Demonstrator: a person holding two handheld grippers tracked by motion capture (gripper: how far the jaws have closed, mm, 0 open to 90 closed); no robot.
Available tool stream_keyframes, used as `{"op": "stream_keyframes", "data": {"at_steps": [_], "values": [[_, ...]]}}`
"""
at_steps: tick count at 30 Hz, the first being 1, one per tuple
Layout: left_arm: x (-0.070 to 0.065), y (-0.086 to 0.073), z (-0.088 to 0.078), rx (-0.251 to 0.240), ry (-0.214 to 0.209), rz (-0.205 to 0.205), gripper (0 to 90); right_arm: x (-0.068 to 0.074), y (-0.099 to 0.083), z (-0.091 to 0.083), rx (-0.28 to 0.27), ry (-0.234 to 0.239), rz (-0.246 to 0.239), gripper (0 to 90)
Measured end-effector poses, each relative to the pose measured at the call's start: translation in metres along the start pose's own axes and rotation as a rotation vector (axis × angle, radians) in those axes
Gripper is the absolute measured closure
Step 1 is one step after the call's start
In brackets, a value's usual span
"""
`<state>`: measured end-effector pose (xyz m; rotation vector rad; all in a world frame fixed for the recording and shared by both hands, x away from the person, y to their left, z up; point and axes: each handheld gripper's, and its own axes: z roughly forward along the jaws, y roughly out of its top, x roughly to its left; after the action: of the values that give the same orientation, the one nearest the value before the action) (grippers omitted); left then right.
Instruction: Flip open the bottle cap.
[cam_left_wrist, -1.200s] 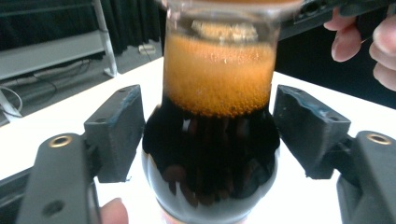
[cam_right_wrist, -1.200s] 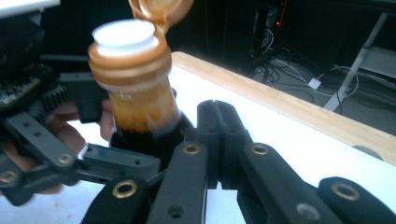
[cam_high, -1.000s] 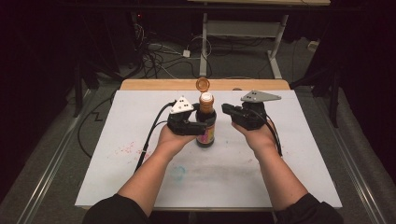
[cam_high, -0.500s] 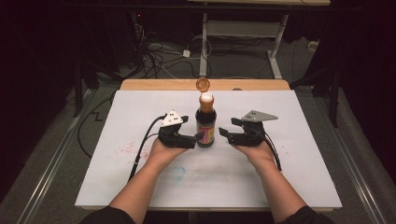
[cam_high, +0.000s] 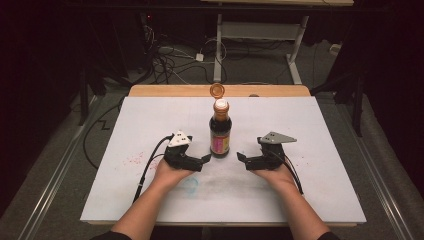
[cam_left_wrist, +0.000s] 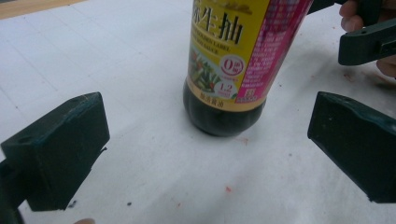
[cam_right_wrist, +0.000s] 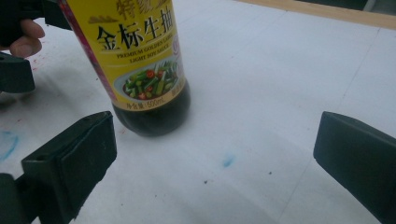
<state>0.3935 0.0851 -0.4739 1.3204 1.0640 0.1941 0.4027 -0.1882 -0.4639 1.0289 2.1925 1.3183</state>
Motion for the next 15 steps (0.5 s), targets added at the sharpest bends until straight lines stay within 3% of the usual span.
{"op": "stream_keyframes", "data": {"at_steps": [15], "values": [[0.018, -0.006, -0.044, -0.015, 0.063, 0.025, 0.0, 0.000, -0.025, -0.029, -0.020, -0.035, -0.010, 0.1]]}}
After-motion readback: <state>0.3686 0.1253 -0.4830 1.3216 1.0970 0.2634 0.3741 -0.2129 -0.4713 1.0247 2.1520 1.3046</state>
